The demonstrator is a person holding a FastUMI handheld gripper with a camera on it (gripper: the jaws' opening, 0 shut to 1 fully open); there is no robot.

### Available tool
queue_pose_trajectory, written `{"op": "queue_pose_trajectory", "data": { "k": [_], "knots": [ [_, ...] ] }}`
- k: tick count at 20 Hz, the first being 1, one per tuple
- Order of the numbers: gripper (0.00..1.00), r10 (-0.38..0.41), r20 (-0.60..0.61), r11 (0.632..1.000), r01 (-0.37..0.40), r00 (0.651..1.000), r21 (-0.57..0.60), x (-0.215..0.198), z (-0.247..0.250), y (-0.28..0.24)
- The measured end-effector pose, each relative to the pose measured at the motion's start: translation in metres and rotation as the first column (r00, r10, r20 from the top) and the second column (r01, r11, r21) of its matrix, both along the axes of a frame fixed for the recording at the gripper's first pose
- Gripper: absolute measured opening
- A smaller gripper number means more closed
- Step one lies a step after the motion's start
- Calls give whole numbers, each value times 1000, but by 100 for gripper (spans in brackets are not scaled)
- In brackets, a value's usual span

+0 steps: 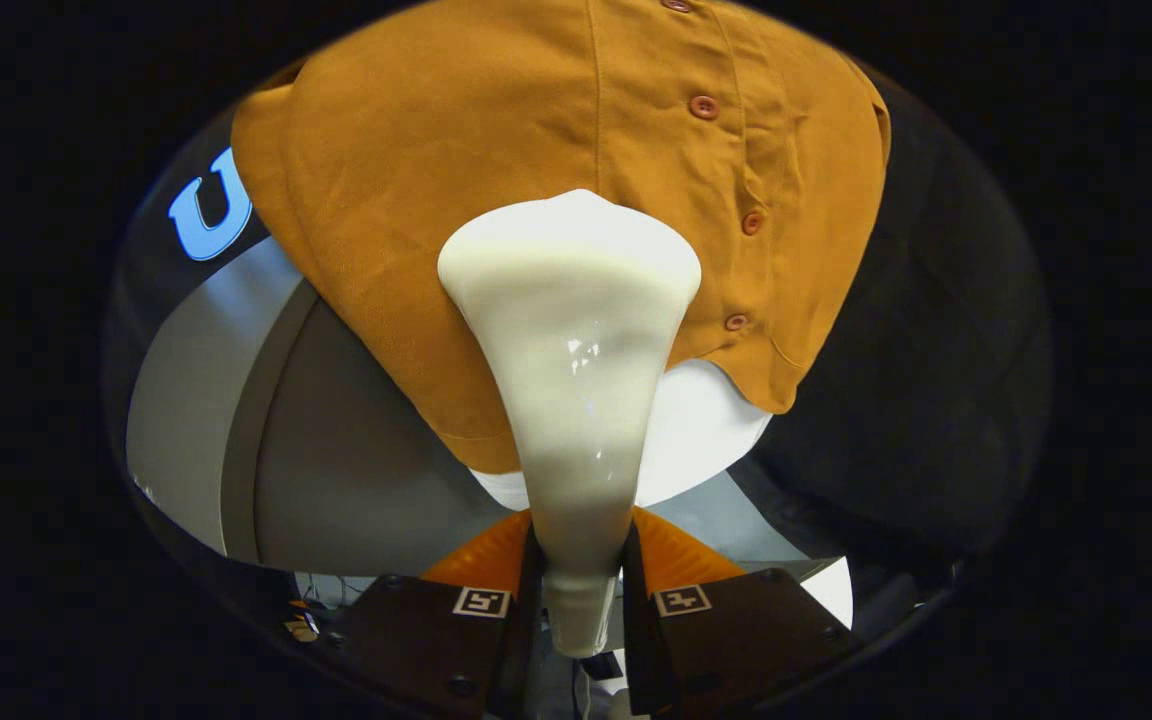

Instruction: Iron the clothes twice with a garment steamer, once on the left side and once on the right side.

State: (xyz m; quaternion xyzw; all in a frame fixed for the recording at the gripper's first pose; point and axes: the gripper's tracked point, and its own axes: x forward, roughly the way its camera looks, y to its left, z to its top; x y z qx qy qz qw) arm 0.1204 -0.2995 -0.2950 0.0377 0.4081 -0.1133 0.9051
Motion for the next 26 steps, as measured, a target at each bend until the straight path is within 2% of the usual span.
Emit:
{"op": "queue_pose_trajectory", "data": {
  "k": [5,9,13,17,21,26],
  "knots": [
    [37,-74,173,997,79,982,-24,-5,63,-32],
    [37,-131,303,988,148,944,-35,2,121,-68],
    [37,-137,421,981,182,896,-67,24,180,-98],
    [37,-123,508,982,179,853,-63,43,219,-117],
    [37,-118,546,983,175,830,-53,52,237,-126],
    [37,-92,542,989,139,835,-47,59,236,-125]
  ]
}}
